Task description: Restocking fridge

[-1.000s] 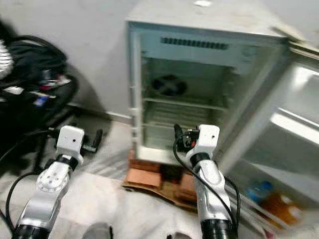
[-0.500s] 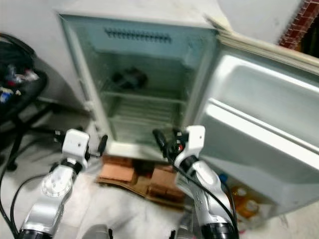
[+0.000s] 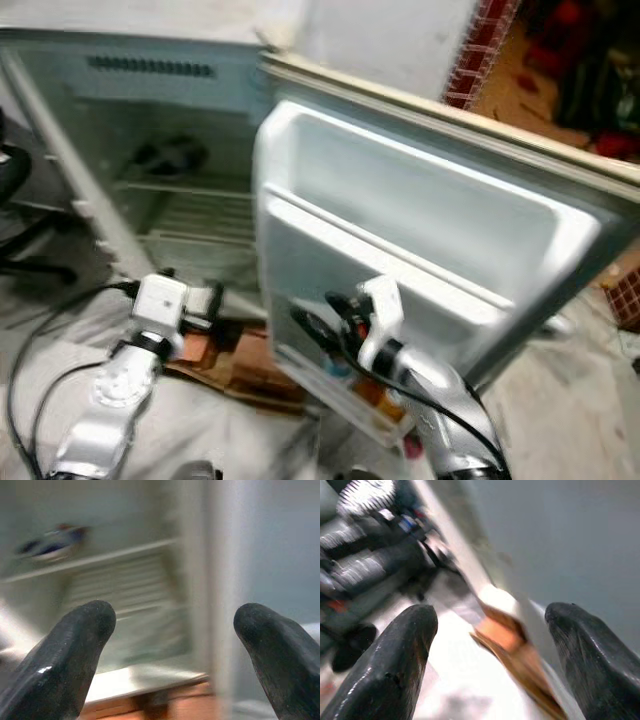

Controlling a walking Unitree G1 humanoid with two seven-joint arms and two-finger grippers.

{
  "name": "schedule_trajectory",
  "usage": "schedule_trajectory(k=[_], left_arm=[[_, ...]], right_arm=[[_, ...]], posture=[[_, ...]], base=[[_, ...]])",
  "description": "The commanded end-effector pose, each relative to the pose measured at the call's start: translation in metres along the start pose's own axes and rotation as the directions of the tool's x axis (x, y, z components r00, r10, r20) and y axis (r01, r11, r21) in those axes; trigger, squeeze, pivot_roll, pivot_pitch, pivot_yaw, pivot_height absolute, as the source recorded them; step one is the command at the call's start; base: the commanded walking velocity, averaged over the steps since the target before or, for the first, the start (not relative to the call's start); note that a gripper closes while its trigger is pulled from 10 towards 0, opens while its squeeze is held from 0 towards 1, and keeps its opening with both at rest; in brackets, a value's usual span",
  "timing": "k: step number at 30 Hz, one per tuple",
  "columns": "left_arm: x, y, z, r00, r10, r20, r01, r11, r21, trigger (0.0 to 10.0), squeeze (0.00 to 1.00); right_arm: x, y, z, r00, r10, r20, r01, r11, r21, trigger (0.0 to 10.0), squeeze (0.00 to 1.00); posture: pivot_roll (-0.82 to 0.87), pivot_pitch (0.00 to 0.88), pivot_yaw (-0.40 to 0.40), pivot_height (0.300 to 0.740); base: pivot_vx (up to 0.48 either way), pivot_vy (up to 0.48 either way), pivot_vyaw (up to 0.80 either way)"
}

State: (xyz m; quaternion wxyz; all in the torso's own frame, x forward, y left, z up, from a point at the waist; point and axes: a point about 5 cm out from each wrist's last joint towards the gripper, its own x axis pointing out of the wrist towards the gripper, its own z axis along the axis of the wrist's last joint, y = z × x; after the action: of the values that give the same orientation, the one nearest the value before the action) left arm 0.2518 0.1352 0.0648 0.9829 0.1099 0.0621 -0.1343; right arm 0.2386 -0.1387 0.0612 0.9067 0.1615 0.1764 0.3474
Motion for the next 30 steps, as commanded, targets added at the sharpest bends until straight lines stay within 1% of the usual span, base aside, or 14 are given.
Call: schedule_trajectory(k=[1,5,6,10,14,17,19,21,23,24,25,27,28,30], left_arm=[[-0.002,0.008,0.000,1.000,0.014,-0.006,-0.014,1.000,0.018,10.0,0.00],[-0.002,0.008,0.000,1.000,0.012,-0.007,-0.012,1.000,0.018,10.0,0.00],[-0.004,0.004,-0.002,1.000,-0.021,-0.009,0.021,1.000,0.010,10.0,0.00],[-0.006,0.003,-0.003,1.000,-0.026,-0.011,0.026,1.000,-0.001,10.0,0.00],[-0.007,0.004,-0.004,1.000,-0.021,-0.015,0.020,1.000,-0.009,10.0,0.00],[-0.008,0.005,-0.004,1.000,-0.021,-0.015,0.021,1.000,-0.009,10.0,0.00],[-0.008,0.005,-0.004,1.000,-0.021,-0.016,0.021,1.000,-0.006,10.0,0.00],[-0.009,0.006,-0.005,1.000,-0.020,-0.019,0.020,1.000,0.001,10.0,0.00],[-0.011,0.006,-0.006,1.000,-0.018,-0.025,0.019,1.000,0.005,10.0,0.00],[-0.014,0.008,-0.009,0.999,-0.010,-0.040,0.010,1.000,0.002,10.0,0.00],[-0.015,0.008,-0.009,0.999,-0.008,-0.044,0.008,1.000,0.001,10.0,0.00],[-0.019,0.010,-0.012,0.999,-0.004,-0.054,0.004,1.000,-0.004,10.0,0.00],[-0.019,0.010,-0.012,0.999,-0.004,-0.054,0.004,1.000,-0.004,10.0,0.00],[-0.023,0.011,-0.015,0.998,0.003,-0.063,-0.003,1.000,-0.003,10.0,0.00]], right_arm=[[0.007,0.008,0.007,0.998,0.048,0.027,-0.048,0.999,-0.013,10.0,0.00],[0.005,0.007,0.007,0.998,0.056,0.011,-0.055,0.998,-0.018,10.0,0.00],[-0.005,0.000,0.004,0.995,0.091,-0.046,-0.092,0.995,-0.023,10.0,0.00],[-0.014,0.001,0.001,0.981,0.164,-0.102,-0.166,0.986,-0.008,10.0,0.00],[-0.027,0.008,-0.003,0.942,0.289,-0.173,-0.290,0.957,0.021,10.0,0.00],[-0.035,0.009,-0.005,0.917,0.337,-0.214,-0.338,0.941,0.031,10.0,0.00],[-0.043,0.005,-0.008,0.898,0.346,-0.271,-0.353,0.935,0.022,10.0,0.00],[-0.048,-0.009,-0.011,0.905,0.274,-0.325,-0.305,0.951,-0.047,10.0,0.00],[-0.050,-0.027,-0.011,0.925,0.176,-0.336,-0.222,0.969,-0.104,10.0,0.00],[-0.048,-0.044,-0.004,0.952,0.054,-0.302,-0.107,0.981,-0.161,10.0,0.00],[-0.048,-0.048,-0.002,0.956,0.027,-0.292,-0.081,0.982,-0.173,10.0,0.00],[-0.046,-0.057,0.006,0.968,-0.048,-0.245,-0.010,0.973,-0.230,10.0,0.00],[-0.046,-0.057,0.006,0.968,-0.048,-0.245,-0.010,0.973,-0.230,10.0,0.00],[-0.044,-0.064,0.013,0.973,-0.098,-0.207,0.049,0.972,-0.231,10.0,0.00]], posture=[[0.10,0.037,-0.027,0.740],[0.10,0.037,-0.026,0.740],[0.10,0.046,-0.026,0.740],[0.10,0.050,-0.025,0.740],[0.10,0.051,-0.025,0.740],[0.10,0.052,-0.024,0.740],[0.11,0.053,-0.025,0.740],[0.11,0.054,-0.023,0.740],[0.11,0.054,-0.021,0.740],[0.11,0.055,-0.019,0.740],[0.11,0.055,-0.019,0.740],[0.12,0.057,-0.017,0.740],[0.12,0.057,-0.017,0.740],[0.12,0.057,-0.016,0.740]], base=[[0.000,-0.465,0.00],[0.000,-0.465,0.00],[0.000,0.000,0.00],[0.000,0.000,0.00],[0.000,0.000,0.00],[0.000,0.000,0.00],[0.000,0.000,0.00],[0.000,0.000,0.00],[0.000,0.000,0.00],[0.000,0.000,0.00],[0.000,0.000,0.00],[0.000,0.000,0.00],[0.000,0.000,0.00],[-0.240,0.000,0.00]])
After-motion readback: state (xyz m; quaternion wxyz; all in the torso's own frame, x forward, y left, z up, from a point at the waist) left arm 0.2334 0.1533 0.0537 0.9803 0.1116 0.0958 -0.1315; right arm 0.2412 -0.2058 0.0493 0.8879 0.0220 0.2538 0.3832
